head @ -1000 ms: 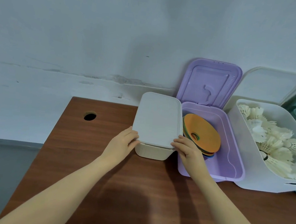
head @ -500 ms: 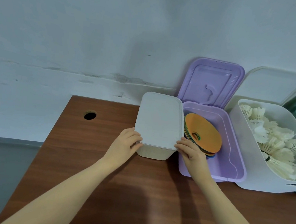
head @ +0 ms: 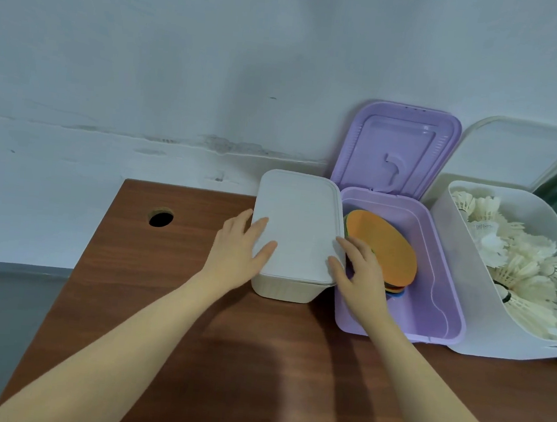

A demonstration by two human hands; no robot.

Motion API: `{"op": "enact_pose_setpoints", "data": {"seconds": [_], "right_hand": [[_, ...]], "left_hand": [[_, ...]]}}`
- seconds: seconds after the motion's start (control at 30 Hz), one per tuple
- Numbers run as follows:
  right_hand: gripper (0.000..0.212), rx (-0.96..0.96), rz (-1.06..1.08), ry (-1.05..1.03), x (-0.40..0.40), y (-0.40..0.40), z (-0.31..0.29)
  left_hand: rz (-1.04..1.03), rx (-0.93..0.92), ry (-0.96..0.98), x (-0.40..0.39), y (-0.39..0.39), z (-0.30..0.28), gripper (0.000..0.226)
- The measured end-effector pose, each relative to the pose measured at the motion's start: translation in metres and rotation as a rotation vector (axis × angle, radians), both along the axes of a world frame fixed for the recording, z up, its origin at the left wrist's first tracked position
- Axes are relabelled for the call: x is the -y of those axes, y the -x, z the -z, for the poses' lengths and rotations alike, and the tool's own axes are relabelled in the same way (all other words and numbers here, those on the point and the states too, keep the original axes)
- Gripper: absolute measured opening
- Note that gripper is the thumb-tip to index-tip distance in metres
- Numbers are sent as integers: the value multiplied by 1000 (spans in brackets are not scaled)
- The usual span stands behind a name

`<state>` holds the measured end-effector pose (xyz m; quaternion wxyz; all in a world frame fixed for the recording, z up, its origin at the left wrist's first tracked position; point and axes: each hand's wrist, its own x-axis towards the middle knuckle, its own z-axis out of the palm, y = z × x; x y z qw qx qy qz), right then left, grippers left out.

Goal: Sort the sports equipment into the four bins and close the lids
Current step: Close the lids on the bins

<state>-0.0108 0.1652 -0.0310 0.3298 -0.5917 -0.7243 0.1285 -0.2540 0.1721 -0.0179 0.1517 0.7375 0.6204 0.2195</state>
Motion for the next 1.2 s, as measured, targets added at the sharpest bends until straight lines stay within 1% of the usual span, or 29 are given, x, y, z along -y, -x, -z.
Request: {"op": "enact_pose_setpoints", "data": {"seconds": [0.07, 0.13, 0.17, 0.23, 0.3, 0.37, 0.47, 0.5, 0.57, 0.63, 0.73, 0.77, 0.87, 0.97, 1.07, 1.2], "right_hand": [[63, 106, 75, 102, -14, 2, 2], [64, 146, 125, 170, -22, 6, 5], [61, 125, 147, 184, -24, 8, 6], [54, 46, 191, 179, -25, 11, 5], [50, -15, 196, 165, -24, 12, 5], [46, -30, 173, 149, -22, 15, 5], [34, -30, 147, 130, -19, 18, 4], [32, -30, 142, 124, -18, 18, 4], [39, -39, 128, 132, -12, 22, 3], [48, -41, 105, 146, -5, 25, 2], [47, -12, 70, 145, 6, 29, 3], [45, 0, 64, 142, 10, 30, 4], [36, 24, 74, 136, 15, 32, 5], [36, 78, 84, 102, 15, 33, 4], [31, 85, 103, 104, 17, 33, 2], [33, 152, 103, 96, 19, 33, 3]], "left_hand": [[-46, -78, 119, -21, -11, -4, 64], [-68, -105, 204, -36, -21, -3, 69], [-75, -83, 245, -41, -24, -2, 71], [-77, 17, 310, -45, -26, 4, 75], [-73, 126, 304, -44, -26, 10, 78], [-68, 207, 270, -41, -24, 13, 77], [-86, 277, 250, -36, -21, 14, 75], [-94, 286, 242, -33, -21, 14, 75], [-117, 281, 217, -25, -18, 14, 74], [-145, 231, 197, -15, -14, 14, 72], [-170, 149, 194, 0, -7, 14, 71], [-170, 159, 196, 4, -5, 15, 71], [-166, 270, 216, 8, -3, 14, 73], [-168, 306, 229, 7, -4, 9, 77], [-168, 269, 274, 10, -7, 5, 78], [-189, 25, 233, 13, -8, 6, 77]]}}
